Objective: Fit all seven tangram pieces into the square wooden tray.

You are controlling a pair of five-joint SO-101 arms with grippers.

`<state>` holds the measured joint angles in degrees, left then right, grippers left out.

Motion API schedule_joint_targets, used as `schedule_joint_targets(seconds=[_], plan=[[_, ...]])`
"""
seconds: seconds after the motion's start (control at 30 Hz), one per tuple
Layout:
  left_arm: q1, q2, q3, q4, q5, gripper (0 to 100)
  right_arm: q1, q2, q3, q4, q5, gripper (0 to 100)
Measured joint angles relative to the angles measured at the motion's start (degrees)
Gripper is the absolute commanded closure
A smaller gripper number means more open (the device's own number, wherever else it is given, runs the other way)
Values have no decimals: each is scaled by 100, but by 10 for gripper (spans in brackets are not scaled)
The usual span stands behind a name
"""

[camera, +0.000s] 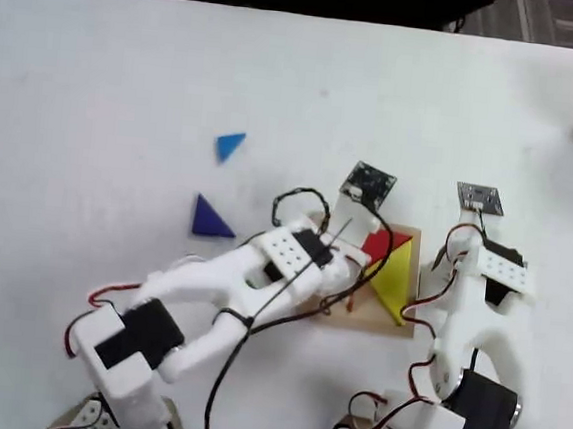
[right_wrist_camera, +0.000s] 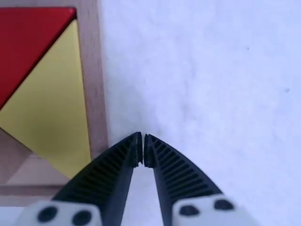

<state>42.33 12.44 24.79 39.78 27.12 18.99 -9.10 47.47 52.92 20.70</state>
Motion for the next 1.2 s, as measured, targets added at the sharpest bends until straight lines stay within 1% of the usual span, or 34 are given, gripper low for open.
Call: schedule_joint_targets(seconds=[0.33, 0.43, 0.53, 0.63, 0.73, 0.8, 0.87, 1.0, 1.2], plan=[[-844, -62, 53, 9, 0, 955, 0, 0, 0, 0, 0, 981], [-905, -193, 53, 26, 0, 955, 0, 0, 0, 0, 0, 980], [-721, -624, 70, 79, 0, 955, -44, 0, 0, 0, 0, 980], [-229, -1037, 343, 53, 0, 955, -114, 0, 0, 0, 0, 980], [360, -1081, 598, -316, 0, 955, -105, 0, 0, 0, 0, 980], [571, -967, 615, -615, 0, 955, -105, 0, 0, 0, 0, 980], [651, -677, 615, -774, 0, 955, -105, 0, 0, 0, 0, 980], [738, -97, 396, -809, 0, 955, -105, 0, 0, 0, 0, 980], [747, 79, 97, -598, 0, 955, -105, 0, 0, 0, 0, 980]])
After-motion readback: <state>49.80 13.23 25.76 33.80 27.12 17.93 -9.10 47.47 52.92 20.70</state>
